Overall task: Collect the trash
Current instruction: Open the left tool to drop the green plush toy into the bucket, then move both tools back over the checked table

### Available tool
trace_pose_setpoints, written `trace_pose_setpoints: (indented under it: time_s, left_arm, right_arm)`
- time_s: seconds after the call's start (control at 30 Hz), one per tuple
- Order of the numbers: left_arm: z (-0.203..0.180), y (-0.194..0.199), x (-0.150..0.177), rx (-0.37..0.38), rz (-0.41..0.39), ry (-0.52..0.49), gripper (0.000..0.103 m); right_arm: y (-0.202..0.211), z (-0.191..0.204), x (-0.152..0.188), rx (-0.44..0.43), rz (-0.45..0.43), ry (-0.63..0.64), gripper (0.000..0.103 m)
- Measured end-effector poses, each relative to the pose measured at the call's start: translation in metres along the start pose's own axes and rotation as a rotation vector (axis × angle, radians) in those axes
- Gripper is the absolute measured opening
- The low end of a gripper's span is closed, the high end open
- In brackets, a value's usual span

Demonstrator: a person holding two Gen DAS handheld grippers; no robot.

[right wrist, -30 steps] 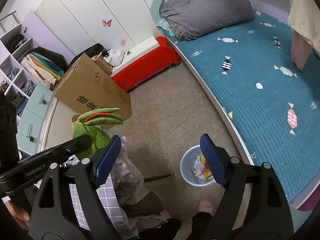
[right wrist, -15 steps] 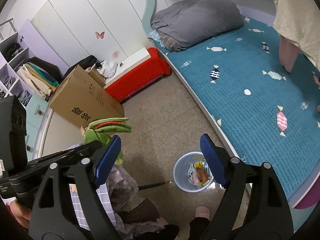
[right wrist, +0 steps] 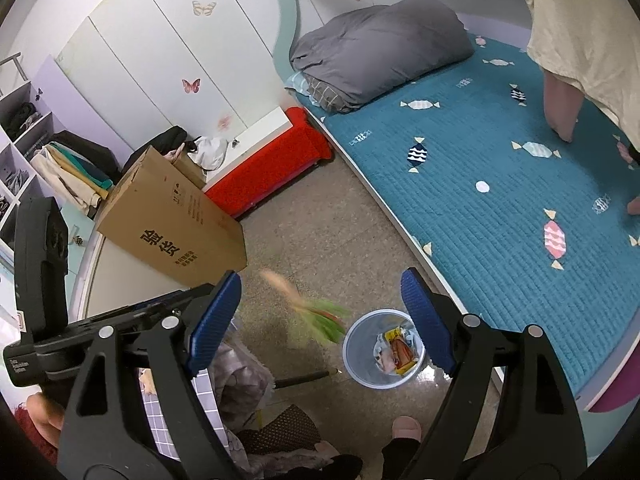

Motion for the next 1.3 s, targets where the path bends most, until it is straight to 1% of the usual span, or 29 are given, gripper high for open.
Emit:
trace_pose_setpoints:
  time_s: [0.17,0.43,0.7,0.93,1.07,1.3]
  left_arm:
    - [0.002,0.007,0.002,-0.006,-0.022,-0.002,0.067]
    - [0.011,0.020,0.008,-0.022,-0.055,0.014,0.067]
    - [0.042,0.038,0.020,-0.054,-0.093,0.104,0.067]
    - [0.095,0.056,0.038,-0.091,-0.120,0.232,0.067]
    - [0.135,0.069,0.052,-0.129,-0.137,0.323,0.067]
    - [0.217,0.101,0.082,-0.188,-0.166,0.499,0.067]
  right_arm:
    - [-0.002,0.004,0.001,-0.008,0.006,0.016,0.081]
    - [-0.007,0.024,0.003,-0.040,0.019,0.064,0.081]
    - [-0.018,0.056,0.010,-0.099,0.053,0.125,0.081]
    - [-0.035,0.100,0.024,-0.173,0.114,0.215,0.081]
    - [-0.047,0.136,0.035,-0.224,0.156,0.268,0.081]
    - [-0.071,0.215,0.065,-0.320,0.239,0.362,0.081]
Point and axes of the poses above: each gripper's, at about its wrist camera, not at the fingertips, and y roughly against the way its jaws point, z to its left, x to its underside, the point moved 6 cm from there along -y, roughly the way its jaws point, and after that the axes turned 13 degrees about y, right-handed, at the moved point
